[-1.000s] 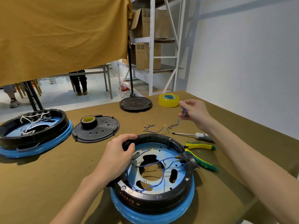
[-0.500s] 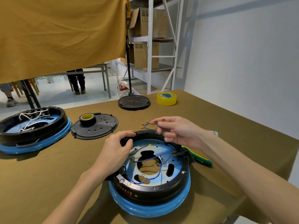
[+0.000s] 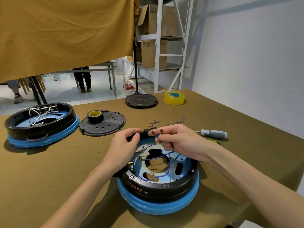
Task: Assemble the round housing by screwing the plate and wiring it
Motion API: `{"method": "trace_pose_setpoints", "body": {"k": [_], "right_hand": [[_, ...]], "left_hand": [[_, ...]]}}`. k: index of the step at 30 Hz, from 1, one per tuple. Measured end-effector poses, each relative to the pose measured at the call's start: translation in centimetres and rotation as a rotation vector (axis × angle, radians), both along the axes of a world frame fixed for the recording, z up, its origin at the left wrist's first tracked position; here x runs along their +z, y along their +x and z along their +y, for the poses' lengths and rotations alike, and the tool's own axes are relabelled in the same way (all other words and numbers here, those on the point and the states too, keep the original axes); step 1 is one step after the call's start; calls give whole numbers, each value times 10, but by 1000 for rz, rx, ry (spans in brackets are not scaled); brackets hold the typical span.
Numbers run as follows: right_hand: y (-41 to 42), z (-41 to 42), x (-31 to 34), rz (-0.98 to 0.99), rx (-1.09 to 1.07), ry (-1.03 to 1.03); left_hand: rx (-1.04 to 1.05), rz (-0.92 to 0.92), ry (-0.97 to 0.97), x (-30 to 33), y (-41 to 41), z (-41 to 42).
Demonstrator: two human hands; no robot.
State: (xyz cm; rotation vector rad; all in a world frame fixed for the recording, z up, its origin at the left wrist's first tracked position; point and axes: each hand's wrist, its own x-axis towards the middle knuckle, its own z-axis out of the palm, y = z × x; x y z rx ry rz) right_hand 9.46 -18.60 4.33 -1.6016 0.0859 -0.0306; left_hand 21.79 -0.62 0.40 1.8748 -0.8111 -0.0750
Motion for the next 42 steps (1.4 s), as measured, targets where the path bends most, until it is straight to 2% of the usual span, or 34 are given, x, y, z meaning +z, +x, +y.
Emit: {"method": "trace_pose_setpoints", "body": {"k": [4,7,9,13,18,23,27,30,36,40,42], "right_hand": [[0,7,-1,-91,-19,-259],[5,10,-1,-107,-27,-320],[8,13,-3,-127,-23,-377],[9,16,-5,-143,-56,-384],[16,3,1,-173,-214,-386],[15,1,-4,-158,-238,-472],[20,5,-9,-200,-158,-521],[24,14,-10,-213,-37,-595],[23,24,-18,-299,83,-902],[20,26,-16,-354,101,-890],[19,28,-17,-355,142,-948]], "left_hand": [[17,51,-65,-3,-7,13],[84,33,-37,-7,-10,26],[82,86,-36,-11,-15,34],[27,147,-84,-17,-18,37],[-105,186,7,-8,9,28],[-164,308,-141,-13,19,18],[-97,443,-286,-25,16,14],[-80,506,-307,-27,16,13],[-90,521,-299,-27,16,14],[-99,526,-321,-27,17,13],[-102,519,-322,-27,17,13]]}}
